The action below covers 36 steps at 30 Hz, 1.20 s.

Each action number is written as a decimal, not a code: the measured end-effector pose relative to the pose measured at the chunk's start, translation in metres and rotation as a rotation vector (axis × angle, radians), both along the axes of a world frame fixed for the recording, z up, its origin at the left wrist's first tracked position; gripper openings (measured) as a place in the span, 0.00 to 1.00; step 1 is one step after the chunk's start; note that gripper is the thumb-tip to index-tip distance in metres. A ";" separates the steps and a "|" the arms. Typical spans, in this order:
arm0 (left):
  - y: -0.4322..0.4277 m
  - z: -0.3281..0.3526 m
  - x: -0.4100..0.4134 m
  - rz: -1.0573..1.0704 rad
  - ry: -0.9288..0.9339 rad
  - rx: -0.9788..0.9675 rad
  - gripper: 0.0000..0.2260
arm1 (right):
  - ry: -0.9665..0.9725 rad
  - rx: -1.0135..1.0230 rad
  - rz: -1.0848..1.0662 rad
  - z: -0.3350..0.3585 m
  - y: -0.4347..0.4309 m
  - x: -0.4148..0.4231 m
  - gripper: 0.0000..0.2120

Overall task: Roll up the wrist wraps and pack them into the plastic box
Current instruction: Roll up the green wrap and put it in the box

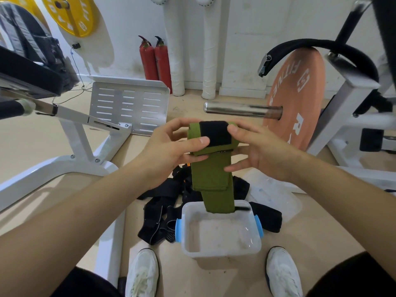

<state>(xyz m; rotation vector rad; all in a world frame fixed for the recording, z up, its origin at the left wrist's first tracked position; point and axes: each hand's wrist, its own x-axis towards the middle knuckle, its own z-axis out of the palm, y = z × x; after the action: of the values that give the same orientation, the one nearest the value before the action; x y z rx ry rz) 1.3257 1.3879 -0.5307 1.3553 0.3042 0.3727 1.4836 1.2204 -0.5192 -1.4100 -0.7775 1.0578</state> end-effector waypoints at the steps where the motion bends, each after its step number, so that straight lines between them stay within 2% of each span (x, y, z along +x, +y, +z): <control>1: 0.001 -0.001 -0.001 0.010 -0.013 0.075 0.21 | 0.017 -0.022 0.011 0.001 0.000 0.000 0.24; 5: 0.004 -0.005 -0.004 -0.006 -0.059 0.409 0.22 | 0.090 -0.020 0.017 0.001 0.000 -0.004 0.23; 9: 0.002 -0.007 -0.005 -0.033 -0.096 0.442 0.22 | 0.154 0.058 -0.011 -0.002 0.000 -0.004 0.24; 12: 0.001 -0.004 -0.005 -0.011 -0.059 0.444 0.25 | 0.118 0.119 -0.053 -0.003 0.001 -0.003 0.26; 14: 0.001 -0.002 -0.005 -0.001 0.011 0.367 0.28 | 0.071 0.154 -0.084 -0.004 0.001 -0.004 0.26; 16: -0.001 -0.001 -0.004 -0.024 0.046 0.166 0.27 | -0.027 0.187 -0.112 -0.005 0.001 -0.005 0.26; 18: -0.005 0.002 -0.003 -0.048 0.063 -0.041 0.25 | -0.205 0.215 -0.138 -0.007 -0.001 -0.005 0.26; 21: -0.009 0.005 -0.003 -0.096 0.130 -0.229 0.24 | -0.459 0.251 -0.137 -0.012 -0.002 -0.004 0.26; 24: -0.010 0.007 -0.003 -0.096 0.167 -0.320 0.24 | -0.550 0.269 -0.112 -0.015 -0.001 -0.005 0.27; 27: -0.009 0.006 -0.002 -0.087 0.158 -0.317 0.25 | -0.587 0.254 -0.122 -0.013 0.000 -0.007 0.30; 29: -0.008 0.006 -0.002 -0.081 0.135 -0.298 0.25 | -0.510 0.194 -0.124 -0.010 0.000 -0.008 0.34; 30: -0.008 0.006 -0.002 -0.074 0.117 -0.278 0.26 | -0.407 0.151 -0.107 -0.007 0.001 -0.008 0.34; 33: -0.006 0.005 -0.002 -0.021 0.050 -0.129 0.27 | -0.068 0.034 0.003 0.000 -0.001 -0.008 0.27; 36: -0.003 0.002 -0.003 0.019 -0.002 0.046 0.28 | 0.070 -0.033 0.054 0.004 -0.003 -0.012 0.22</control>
<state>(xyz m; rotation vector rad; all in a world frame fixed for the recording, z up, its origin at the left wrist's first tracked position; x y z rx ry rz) 1.3228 1.3846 -0.5283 1.3978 0.3093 0.3990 1.4721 1.2170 -0.5147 -1.3793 -0.7533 1.1606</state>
